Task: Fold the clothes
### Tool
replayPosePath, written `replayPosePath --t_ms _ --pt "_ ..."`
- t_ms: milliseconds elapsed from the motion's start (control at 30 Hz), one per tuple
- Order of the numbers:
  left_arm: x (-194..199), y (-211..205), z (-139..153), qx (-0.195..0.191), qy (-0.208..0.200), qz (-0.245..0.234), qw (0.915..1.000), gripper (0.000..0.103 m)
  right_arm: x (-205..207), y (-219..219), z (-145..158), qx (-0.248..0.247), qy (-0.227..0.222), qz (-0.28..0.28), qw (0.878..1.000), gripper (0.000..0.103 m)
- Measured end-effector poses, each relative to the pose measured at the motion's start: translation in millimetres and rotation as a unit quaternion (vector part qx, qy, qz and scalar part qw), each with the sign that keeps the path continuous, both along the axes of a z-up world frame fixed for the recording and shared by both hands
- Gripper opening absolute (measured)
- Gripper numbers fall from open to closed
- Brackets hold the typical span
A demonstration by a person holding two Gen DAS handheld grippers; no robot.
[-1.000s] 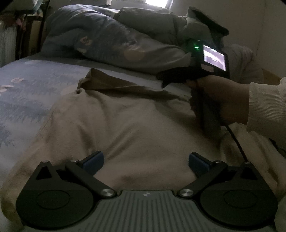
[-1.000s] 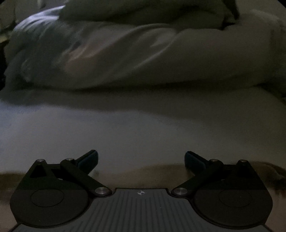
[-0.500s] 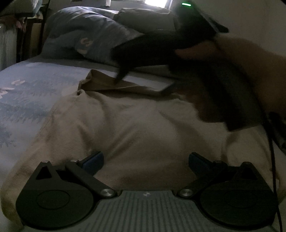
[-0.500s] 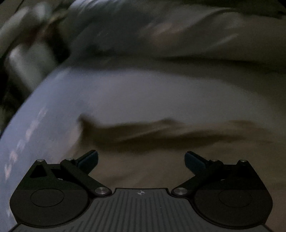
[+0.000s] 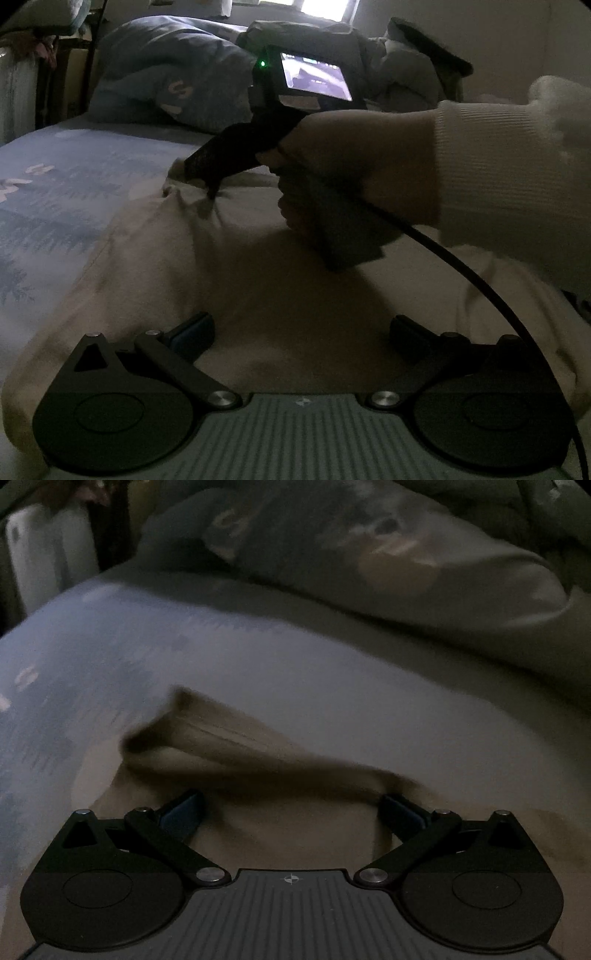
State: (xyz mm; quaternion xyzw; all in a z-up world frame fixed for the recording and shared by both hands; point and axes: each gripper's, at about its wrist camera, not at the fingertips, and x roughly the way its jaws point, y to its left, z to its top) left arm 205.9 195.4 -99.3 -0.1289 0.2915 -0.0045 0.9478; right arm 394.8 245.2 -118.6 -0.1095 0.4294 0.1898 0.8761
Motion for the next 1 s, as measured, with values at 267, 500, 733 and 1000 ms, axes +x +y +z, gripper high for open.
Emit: replayPosePath --t_ms 267,500,733,1000 --pt "-1.1 4.7 2.5 -0.018 0.0 0.001 0.9998 0.103 3.2 -49.5 38.7 0.083 -0.046 -0.077 0.993 0.103" --pt "-2.0 18.2 10.4 -0.083 0.007 0.025 0.9962 0.103 -33.1 -124.5 110.6 0.163 -0.099 -0.112 0.975 0.103" --pt "-14.6 31.3 19.8 -0.174 0.009 0.064 0.9825 0.103 -161.7 -250.6 225.2 0.193 -0.133 -0.1 0.967 0.103" --pt "-32.5 25.1 32.7 -0.168 0.019 0.084 0.982 0.103 -322.5 -406.2 326.6 0.204 -0.102 -0.135 0.964 0.103"
